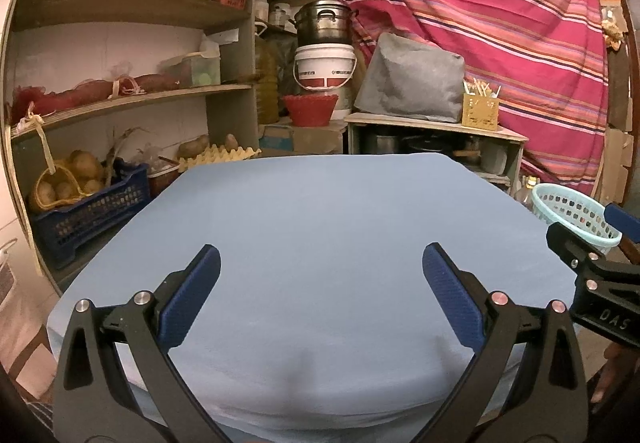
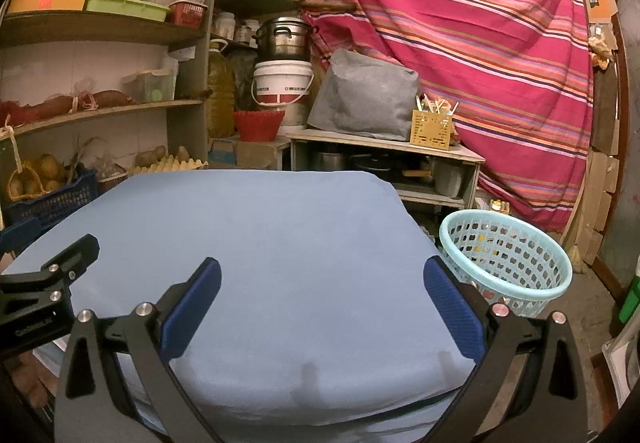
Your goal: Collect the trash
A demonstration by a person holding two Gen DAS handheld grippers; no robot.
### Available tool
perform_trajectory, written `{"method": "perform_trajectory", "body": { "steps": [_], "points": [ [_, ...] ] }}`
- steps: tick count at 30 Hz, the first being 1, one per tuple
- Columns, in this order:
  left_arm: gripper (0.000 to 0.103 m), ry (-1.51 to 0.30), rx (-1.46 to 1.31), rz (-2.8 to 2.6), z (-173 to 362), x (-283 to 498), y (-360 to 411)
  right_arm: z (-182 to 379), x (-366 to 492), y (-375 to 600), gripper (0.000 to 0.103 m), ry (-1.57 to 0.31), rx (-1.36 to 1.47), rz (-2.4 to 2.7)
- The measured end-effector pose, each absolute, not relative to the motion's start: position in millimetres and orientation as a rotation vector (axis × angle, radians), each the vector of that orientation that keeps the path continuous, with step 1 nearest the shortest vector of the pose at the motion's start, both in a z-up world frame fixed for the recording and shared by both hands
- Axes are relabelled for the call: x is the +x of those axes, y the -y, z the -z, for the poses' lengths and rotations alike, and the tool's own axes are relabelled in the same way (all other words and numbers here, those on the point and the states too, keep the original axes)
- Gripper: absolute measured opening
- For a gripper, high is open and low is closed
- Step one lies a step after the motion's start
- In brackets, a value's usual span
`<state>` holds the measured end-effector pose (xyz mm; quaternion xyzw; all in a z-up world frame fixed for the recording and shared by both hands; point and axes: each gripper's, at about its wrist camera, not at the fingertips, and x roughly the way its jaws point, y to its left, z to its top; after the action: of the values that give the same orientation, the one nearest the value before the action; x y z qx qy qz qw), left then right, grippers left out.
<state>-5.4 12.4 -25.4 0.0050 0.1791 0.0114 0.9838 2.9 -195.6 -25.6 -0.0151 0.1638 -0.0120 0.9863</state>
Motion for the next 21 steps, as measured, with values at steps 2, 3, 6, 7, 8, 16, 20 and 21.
{"method": "perform_trajectory", "body": {
  "steps": [2, 3, 6, 7, 8, 16, 20, 21],
  "points": [
    [0.098, -0.357, 0.008, -0.021, 25.2, -5.9, -12.4, 25.6, 2.6, 195.3, 0.099, -0.329, -0.032, 0.023],
    [0.098, -0.357, 0.007, -0.02, 25.1, -5.4, -12.3, 25.5, 2.7, 195.9, 0.099, -0.328, -0.033, 0.023],
    [0.098, -0.357, 0.011, -0.022, 25.6, -4.8, -11.9, 25.6, 2.8, 195.9, 0.099, -0.328, -0.033, 0.024],
    [0.098, -0.357, 0.009, -0.02, 25.5, -4.8, -12.2, 25.7, 2.7, 195.0, 0.099, -0.33, -0.032, 0.024],
    [0.098, -0.358, 0.007, -0.017, 25.2, -4.9, -12.5, 25.7, 2.5, 195.0, 0.099, -0.33, -0.031, 0.024],
    [0.098, -0.356, 0.005, -0.015, 25.6, -4.9, -8.3, 26.1, 2.5, 196.5, 0.099, -0.329, -0.034, 0.024],
    [0.098, -0.359, 0.009, -0.019, 26.1, -4.8, -7.3, 25.3, 3.0, 197.9, 0.099, -0.331, -0.031, 0.022],
    [0.098, -0.359, 0.011, -0.019, 26.1, -4.7, -6.8, 25.4, 2.9, 198.2, 0.099, -0.332, -0.032, 0.022]
  ]
}}
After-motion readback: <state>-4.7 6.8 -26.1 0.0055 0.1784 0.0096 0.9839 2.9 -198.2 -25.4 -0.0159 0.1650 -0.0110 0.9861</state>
